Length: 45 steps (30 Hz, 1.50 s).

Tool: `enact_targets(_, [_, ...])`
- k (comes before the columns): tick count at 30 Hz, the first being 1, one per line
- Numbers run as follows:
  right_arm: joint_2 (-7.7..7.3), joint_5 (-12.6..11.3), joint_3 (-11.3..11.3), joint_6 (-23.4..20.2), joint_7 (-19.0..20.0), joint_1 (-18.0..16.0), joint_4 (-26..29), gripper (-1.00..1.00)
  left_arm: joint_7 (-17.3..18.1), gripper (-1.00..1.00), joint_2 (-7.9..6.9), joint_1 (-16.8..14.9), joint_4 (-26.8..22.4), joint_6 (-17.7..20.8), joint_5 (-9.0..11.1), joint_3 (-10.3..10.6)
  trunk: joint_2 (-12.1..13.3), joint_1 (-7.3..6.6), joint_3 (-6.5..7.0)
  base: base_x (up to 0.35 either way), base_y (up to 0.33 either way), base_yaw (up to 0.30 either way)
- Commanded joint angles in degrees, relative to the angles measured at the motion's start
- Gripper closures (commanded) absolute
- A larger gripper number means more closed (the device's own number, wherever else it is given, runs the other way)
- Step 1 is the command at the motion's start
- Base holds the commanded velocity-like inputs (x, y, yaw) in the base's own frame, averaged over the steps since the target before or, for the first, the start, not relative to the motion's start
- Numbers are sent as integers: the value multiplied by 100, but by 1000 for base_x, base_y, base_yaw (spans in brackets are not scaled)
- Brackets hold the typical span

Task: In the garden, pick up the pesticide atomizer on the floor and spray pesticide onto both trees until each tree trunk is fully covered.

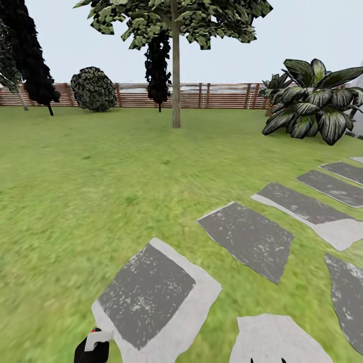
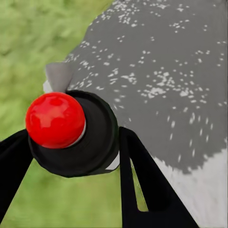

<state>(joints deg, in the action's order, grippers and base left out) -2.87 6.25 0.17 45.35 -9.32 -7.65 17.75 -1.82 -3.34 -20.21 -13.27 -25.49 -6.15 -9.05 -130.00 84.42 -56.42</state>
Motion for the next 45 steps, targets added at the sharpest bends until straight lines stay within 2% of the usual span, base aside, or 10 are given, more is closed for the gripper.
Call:
enact_targets(1, [-1, 0, 0, 0, 0, -1, 0, -100, 2, 100, 0, 0, -1, 0, 0, 0, 0, 0, 0, 344, 0, 0])
enact_targets(45, [-1, 6, 2, 0, 0, 0, 0, -100, 4, 100, 0, 0, -1, -1, 0, 0, 0, 0, 0, 344, 0, 0])
